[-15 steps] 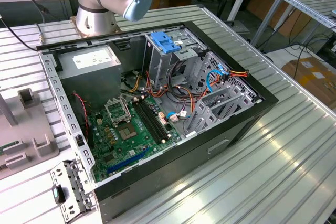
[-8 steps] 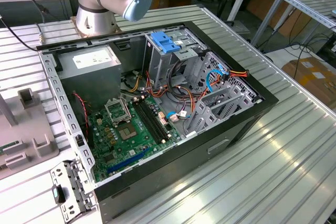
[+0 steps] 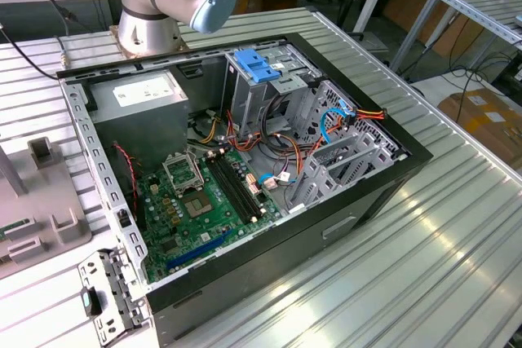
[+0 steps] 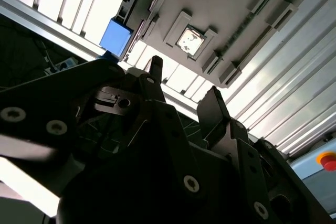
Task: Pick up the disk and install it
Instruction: 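Pick up the disk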
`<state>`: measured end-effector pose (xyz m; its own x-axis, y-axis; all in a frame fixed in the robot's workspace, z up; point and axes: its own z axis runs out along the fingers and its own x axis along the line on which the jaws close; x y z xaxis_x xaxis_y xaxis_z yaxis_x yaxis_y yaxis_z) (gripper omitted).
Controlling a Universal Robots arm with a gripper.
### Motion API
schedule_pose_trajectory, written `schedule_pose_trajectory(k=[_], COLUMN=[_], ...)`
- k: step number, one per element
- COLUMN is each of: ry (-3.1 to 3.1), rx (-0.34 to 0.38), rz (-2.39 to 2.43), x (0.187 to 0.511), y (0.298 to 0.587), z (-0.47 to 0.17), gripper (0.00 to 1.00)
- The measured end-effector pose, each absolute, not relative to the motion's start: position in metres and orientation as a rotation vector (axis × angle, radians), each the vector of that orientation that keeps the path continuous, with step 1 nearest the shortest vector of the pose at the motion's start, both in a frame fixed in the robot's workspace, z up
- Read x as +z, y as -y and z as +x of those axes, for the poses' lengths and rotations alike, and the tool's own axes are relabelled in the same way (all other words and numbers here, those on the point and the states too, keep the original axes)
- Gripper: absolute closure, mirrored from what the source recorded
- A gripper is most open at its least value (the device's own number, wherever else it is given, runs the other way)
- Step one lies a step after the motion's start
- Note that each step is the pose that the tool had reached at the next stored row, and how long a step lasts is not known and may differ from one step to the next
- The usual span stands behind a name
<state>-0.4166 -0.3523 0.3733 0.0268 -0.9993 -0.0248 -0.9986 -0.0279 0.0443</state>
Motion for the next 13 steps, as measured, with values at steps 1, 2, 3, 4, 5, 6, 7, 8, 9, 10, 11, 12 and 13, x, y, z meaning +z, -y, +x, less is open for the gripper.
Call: schedule_pose_trajectory(k=[1, 2, 3, 4, 5, 6, 7, 8, 9, 10, 11, 12, 13], ry=[2.180, 2.180, 2.180, 2.180, 2.180, 2.180, 2.180, 2.180, 2.180, 2.180, 2.180, 2.180, 2.180], rx=[-0.076, -0.076, -0.076, -0.076, -0.076, -0.076, -0.076, -0.076, -0.076, -0.076, -0.076, -0.076, -0.076], rz=[2.241, 2.241, 2.241, 2.241, 2.241, 2.241, 2.241, 2.241, 2.241, 2.241, 2.241, 2.241, 2.241], x=[0.373, 0.373, 0.373, 0.373, 0.372, 0.372, 0.372, 0.372, 0.371, 0.371, 0.370, 0.370, 0.370], y=[0.352, 0.351, 0.351, 0.350, 0.349, 0.349, 0.348, 0.347, 0.346, 0.344, 0.344, 0.343, 0.341], z=[-0.417, -0.417, -0.417, -0.417, -0.417, -0.417, -0.417, -0.417, -0.417, -0.417, -0.417, -0.417, -0.417], gripper=[0.46, 0.46, 0.46, 0.46, 0.46, 0.46, 0.46, 0.46, 0.46, 0.46, 0.46, 0.46, 0.46])
